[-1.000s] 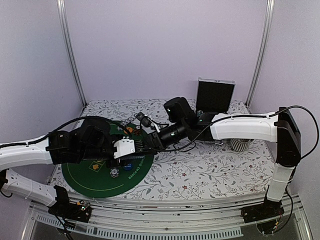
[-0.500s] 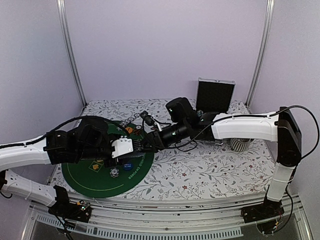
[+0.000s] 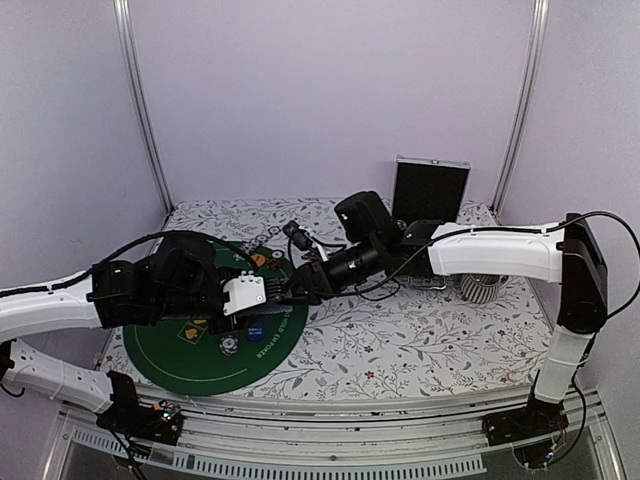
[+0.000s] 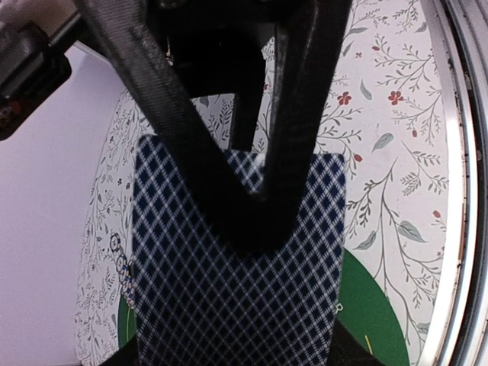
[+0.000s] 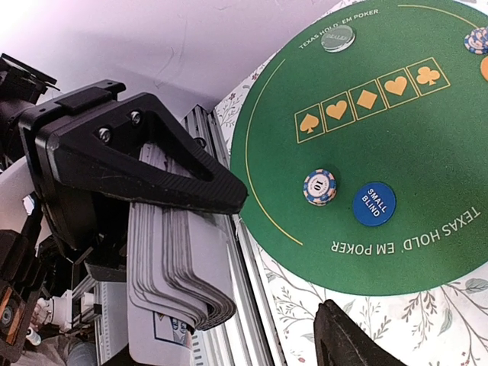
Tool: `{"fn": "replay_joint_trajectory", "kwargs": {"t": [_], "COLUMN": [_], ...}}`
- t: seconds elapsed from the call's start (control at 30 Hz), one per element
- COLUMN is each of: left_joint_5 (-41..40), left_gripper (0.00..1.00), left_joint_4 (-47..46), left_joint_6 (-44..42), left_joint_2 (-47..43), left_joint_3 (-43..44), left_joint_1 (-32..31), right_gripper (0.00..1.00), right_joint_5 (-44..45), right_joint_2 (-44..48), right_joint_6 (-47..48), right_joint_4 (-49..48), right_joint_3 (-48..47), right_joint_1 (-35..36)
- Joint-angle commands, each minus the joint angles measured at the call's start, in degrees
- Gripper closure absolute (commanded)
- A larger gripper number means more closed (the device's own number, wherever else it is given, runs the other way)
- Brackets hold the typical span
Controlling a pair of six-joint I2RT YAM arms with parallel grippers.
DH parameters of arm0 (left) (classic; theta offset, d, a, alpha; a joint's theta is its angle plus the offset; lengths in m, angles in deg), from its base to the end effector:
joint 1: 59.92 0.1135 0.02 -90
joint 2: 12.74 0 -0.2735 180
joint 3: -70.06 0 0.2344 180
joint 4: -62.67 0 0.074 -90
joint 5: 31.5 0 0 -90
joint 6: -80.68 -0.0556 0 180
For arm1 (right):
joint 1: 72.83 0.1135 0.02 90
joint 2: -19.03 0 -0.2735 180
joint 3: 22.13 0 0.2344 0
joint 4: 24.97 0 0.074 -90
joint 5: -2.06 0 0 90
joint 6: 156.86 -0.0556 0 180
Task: Distribute texas hold em gaming equipment
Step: Pass from the right arm to the left
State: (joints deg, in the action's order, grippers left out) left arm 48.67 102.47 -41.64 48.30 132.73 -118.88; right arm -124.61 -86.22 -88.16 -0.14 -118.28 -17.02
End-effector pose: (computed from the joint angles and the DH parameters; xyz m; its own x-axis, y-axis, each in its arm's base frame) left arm 0.1232 -0.1863 0.2799 0.1451 0.7806 -0.6080 0.8253 0.2434 0.5095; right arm 0.2096 0.3676 0.2741 -0.6344 -0.4153 -0.6520 -0.7636 0.2058 0.6120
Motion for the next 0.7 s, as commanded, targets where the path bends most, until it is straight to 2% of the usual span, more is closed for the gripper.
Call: {"fn": "replay_joint_trajectory", "kwargs": {"t": [0.0, 0.2, 0.4, 0.67], "left_joint_5": [0.38, 1.13, 1.57, 1.74], "left_gripper": [0.51, 0.51, 0.51, 0.51], "left_joint_4": [-1.42, -1.45, -1.42, -1.42], "left_joint_6": [0.98, 1.11, 1.11, 1.2], "left_joint_2": [-0.59, -0.65, -0.57, -0.54], "left_joint_3": [0.24, 0.17, -0.02, 0.03], "left_joint_1": [0.82, 0.99, 1.21, 1.51], "right_gripper": [0.39, 0.38, 0.42, 0.73], "right_joint_5": [-1.92, -0.5, 3.14, 3.83], "right_joint_2": [1.74, 2.52, 4.55, 5.16], "right_joint_6": [1.69, 1.62, 1.61, 1.7], "right_joint_4": [1.38, 0.64, 1.3, 2.46], "right_joint_3": [-2.05, -1.96, -1.31, -0.69], "right_joint_1": [0.0, 0.08, 0.02, 0.02]}}
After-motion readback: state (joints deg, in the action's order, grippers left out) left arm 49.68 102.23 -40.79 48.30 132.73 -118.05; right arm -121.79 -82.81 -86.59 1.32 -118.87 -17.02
